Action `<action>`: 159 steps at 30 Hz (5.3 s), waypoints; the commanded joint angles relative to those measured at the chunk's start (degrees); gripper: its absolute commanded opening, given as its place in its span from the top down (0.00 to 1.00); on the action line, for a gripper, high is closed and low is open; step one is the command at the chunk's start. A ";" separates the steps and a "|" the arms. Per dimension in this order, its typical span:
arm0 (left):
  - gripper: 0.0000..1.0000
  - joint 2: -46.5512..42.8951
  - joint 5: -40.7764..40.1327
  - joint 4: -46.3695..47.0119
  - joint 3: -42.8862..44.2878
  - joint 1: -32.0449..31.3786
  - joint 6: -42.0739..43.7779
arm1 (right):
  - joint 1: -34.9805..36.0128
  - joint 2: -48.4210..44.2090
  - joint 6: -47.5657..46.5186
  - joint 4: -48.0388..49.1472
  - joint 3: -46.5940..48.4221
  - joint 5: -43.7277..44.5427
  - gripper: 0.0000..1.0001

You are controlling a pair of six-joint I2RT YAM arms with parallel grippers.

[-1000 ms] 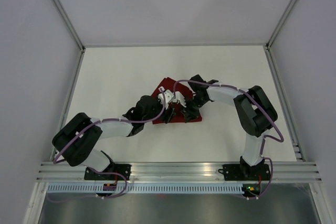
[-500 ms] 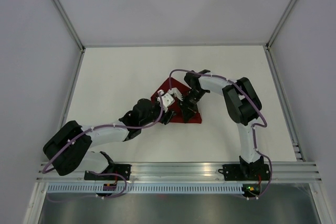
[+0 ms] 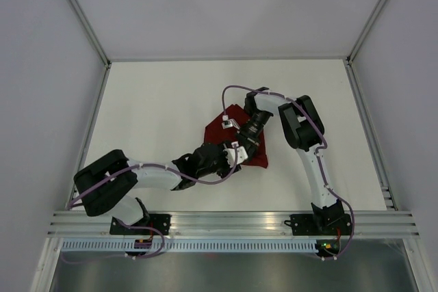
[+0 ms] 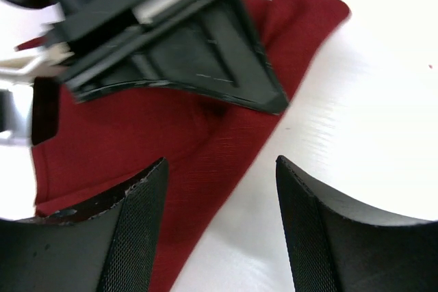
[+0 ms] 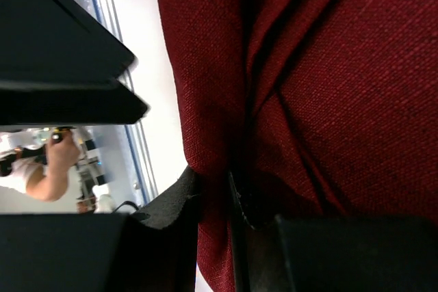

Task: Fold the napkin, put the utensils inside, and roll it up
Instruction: Roll the napkin at the center of the board.

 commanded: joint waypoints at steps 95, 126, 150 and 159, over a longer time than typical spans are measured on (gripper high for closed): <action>0.73 25.75 43.22 -20.04 24.12 13.85 -9.71 | -1.69 -54.72 -12.53 66.00 -61.72 21.50 0.77; 0.50 2.47 8.95 12.47 -0.04 13.76 -11.21 | -1.78 -23.72 -4.97 25.65 -28.59 16.67 0.84; 0.35 3.59 -8.47 9.76 0.47 -4.87 10.23 | -3.27 4.25 -0.66 5.69 1.57 13.42 0.84; 0.26 12.73 -10.49 10.72 4.78 -7.95 21.83 | -4.42 7.86 -0.93 2.79 5.09 12.98 0.84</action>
